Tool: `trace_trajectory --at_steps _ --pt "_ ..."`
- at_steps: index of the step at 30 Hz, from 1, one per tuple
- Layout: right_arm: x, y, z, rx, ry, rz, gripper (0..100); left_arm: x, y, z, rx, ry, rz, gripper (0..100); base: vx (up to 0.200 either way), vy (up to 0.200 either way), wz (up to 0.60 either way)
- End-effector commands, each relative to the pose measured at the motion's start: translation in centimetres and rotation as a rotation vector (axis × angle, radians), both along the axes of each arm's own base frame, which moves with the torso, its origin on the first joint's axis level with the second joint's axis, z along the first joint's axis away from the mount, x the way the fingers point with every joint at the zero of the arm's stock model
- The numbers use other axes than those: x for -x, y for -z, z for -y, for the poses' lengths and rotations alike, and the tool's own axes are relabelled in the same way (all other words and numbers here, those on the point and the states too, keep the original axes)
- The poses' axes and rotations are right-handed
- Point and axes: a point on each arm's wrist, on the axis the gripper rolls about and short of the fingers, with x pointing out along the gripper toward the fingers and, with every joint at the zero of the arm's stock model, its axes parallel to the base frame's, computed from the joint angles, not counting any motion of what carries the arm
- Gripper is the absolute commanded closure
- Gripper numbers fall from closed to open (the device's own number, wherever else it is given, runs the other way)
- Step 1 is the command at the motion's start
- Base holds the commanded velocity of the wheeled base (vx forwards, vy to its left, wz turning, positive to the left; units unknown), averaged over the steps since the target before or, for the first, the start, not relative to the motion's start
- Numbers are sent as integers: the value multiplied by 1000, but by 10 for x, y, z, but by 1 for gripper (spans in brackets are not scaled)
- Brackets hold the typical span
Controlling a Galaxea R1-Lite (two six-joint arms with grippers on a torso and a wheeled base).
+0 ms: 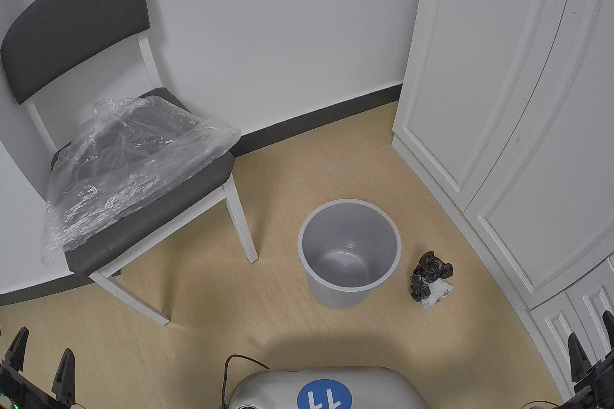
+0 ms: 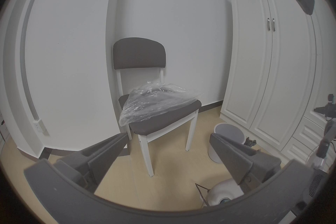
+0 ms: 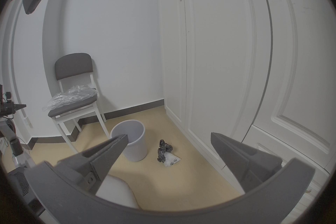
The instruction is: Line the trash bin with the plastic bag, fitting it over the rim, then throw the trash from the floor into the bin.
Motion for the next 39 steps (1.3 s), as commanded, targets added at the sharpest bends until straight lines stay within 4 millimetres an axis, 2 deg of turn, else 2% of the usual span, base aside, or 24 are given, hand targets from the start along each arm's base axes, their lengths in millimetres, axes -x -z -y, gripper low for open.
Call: trace_trajectory --at_steps 1,39 --pt "0 5 0 0 0 -2 0 0 5 0 0 0 1 0 0 0 0" --pt "0 5 0 39 2 -1 0 0 5 0 -53 12 -4 0 0 0 0"
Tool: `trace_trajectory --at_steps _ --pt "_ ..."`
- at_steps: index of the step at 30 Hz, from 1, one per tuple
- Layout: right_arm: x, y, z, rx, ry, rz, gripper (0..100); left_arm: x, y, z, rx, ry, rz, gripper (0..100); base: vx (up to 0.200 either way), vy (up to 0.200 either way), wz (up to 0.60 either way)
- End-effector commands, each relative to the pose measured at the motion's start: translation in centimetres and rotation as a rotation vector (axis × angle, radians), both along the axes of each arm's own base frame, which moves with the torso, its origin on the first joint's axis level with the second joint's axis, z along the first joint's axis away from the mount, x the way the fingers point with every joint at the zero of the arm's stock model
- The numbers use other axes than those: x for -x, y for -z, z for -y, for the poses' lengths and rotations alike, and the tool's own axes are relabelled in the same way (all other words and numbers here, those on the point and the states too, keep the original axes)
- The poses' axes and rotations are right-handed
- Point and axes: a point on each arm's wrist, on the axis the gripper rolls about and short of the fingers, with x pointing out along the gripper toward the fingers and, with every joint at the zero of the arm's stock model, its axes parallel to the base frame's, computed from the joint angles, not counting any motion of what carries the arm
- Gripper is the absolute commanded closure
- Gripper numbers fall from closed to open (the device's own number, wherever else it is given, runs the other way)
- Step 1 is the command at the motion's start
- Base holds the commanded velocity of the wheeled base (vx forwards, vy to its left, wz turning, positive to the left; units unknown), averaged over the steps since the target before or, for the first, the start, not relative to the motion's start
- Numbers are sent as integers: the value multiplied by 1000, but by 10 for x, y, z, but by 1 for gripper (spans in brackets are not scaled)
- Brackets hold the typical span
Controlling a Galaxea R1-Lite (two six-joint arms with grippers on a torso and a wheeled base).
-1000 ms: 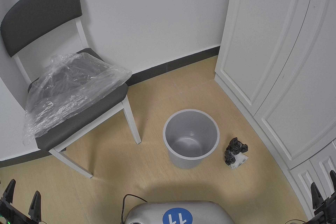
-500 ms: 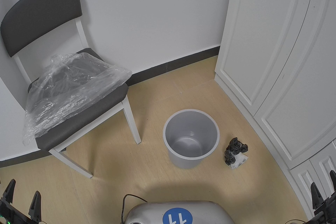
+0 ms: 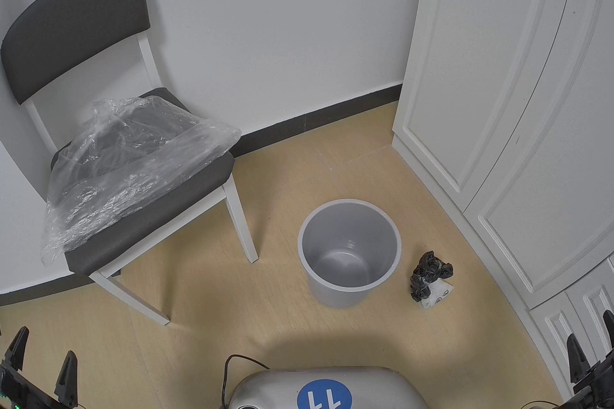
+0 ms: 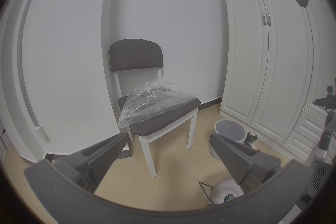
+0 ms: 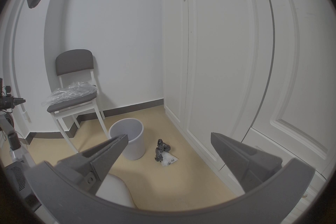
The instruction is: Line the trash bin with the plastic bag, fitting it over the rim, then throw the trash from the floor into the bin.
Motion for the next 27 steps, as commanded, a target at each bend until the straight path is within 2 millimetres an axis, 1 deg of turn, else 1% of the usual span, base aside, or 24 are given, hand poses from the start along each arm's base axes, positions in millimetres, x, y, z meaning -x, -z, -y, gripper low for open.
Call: trace_trajectory --at_steps 1,9,21,24,27 --pt "0 5 0 0 -1 0 0 0 5 0 -1 0 0 0 0 0 0" --pt "0 5 0 6 -4 1 0 0 5 1 -21 34 3 0 0 0 0" --pt "0 5 0 -39 -4 2 0 0 5 0 57 -6 3 0 0 0 0" --pt "0 5 0 -28 -4 2 0 0 4 0 53 -12 5 0 0 0 0" --pt "0 5 0 17 -4 4 0 0 4 0 10 -5 6 0 0 0 0"
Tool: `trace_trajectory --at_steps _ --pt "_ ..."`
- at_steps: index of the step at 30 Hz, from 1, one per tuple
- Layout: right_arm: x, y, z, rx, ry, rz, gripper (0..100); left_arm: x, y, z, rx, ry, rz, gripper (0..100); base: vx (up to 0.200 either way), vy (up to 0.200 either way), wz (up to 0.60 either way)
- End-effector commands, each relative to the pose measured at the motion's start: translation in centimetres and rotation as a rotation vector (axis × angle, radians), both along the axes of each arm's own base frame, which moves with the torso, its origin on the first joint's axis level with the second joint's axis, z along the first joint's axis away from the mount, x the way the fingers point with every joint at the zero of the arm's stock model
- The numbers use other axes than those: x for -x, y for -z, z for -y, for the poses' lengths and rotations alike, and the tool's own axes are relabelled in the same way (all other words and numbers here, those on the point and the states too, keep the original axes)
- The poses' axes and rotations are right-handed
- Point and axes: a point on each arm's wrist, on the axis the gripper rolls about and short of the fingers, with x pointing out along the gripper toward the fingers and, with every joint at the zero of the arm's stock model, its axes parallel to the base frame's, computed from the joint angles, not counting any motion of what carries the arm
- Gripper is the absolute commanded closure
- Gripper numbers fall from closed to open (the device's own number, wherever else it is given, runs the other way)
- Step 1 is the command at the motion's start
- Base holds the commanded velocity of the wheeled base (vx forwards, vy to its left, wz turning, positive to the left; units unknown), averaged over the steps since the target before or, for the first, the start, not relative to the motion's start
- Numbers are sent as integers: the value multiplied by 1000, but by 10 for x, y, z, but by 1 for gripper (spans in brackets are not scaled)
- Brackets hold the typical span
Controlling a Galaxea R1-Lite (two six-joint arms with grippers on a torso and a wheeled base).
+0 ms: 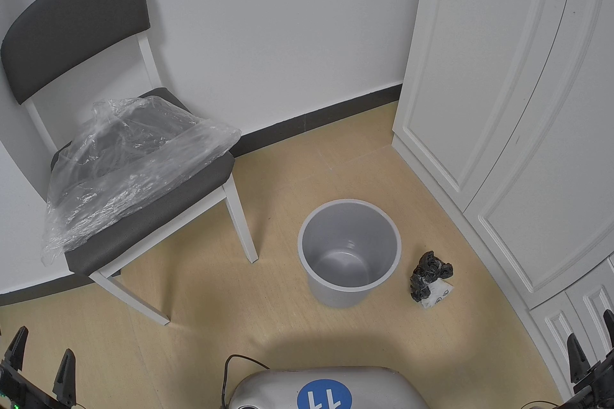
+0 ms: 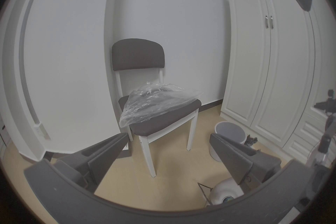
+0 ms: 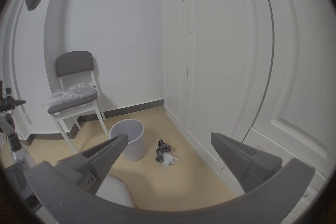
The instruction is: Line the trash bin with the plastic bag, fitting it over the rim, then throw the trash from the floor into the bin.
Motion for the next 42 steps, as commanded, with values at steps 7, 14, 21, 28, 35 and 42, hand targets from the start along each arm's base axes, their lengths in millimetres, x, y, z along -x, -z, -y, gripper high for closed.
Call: trace_trajectory --at_steps 7,14,21,28,35,42 --pt "0 4 0 -5 0 8 0 1 -1 0 -7 14 45 0 0 0 0" --pt "21 -66 0 -209 -73 214 0 9 -31 2 60 87 225 0 0 0 0" --pt "-3 -92 -1 -126 -66 115 0 4 -20 2 -78 93 63 0 0 0 0" --pt "-70 -140 -2 -129 -64 129 0 -17 -65 2 -117 80 -44 0 0 0 0" --pt "-131 -178 -11 -137 -117 167 0 -72 -89 2 -211 72 -184 0 0 0 0" --pt "-155 -199 -41 -262 -123 162 0 -117 -81 -10 -445 -17 -280 0 0 0 0"
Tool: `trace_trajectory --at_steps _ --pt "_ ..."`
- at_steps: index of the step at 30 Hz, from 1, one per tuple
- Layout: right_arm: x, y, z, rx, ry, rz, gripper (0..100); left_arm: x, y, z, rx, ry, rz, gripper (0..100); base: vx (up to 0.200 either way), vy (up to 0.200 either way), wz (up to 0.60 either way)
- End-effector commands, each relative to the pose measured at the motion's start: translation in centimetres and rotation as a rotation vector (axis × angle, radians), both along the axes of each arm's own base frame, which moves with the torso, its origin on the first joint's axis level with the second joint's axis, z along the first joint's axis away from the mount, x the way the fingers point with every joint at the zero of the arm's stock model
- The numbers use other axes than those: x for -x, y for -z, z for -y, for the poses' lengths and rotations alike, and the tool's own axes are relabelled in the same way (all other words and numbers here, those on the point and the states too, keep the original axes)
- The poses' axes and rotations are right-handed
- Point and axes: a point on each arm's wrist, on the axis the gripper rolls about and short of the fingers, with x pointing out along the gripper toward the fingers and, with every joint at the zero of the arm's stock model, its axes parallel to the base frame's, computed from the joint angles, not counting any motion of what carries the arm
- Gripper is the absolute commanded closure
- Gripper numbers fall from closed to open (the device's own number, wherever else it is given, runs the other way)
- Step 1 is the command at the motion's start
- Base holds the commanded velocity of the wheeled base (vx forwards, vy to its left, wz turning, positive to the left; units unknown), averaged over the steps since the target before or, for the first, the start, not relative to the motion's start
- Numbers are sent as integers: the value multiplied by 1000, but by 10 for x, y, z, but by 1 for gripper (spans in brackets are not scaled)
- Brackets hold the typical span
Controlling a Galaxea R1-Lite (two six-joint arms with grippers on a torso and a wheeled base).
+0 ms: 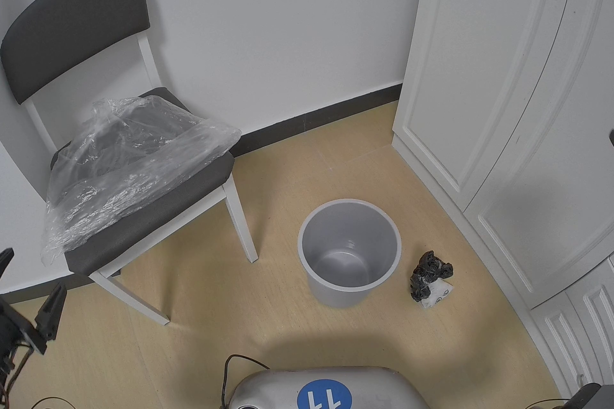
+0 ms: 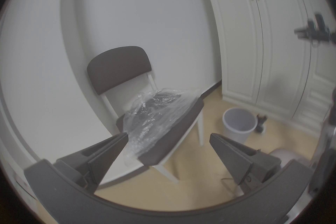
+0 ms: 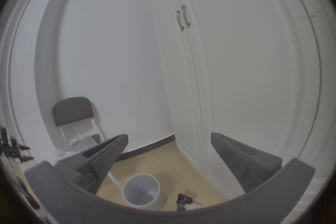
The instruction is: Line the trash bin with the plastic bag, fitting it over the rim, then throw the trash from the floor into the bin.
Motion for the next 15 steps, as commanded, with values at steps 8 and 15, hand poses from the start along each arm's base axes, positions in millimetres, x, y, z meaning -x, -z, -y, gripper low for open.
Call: trace_trajectory --at_steps 8,15 --pt "-63 -17 -39 -71 -80 -88 0 -70 10 -29 -373 -179 -262 0 0 0 0" --pt "-61 -19 -38 -72 -83 -79 0 -80 23 -42 -426 -216 -384 0 0 0 0"
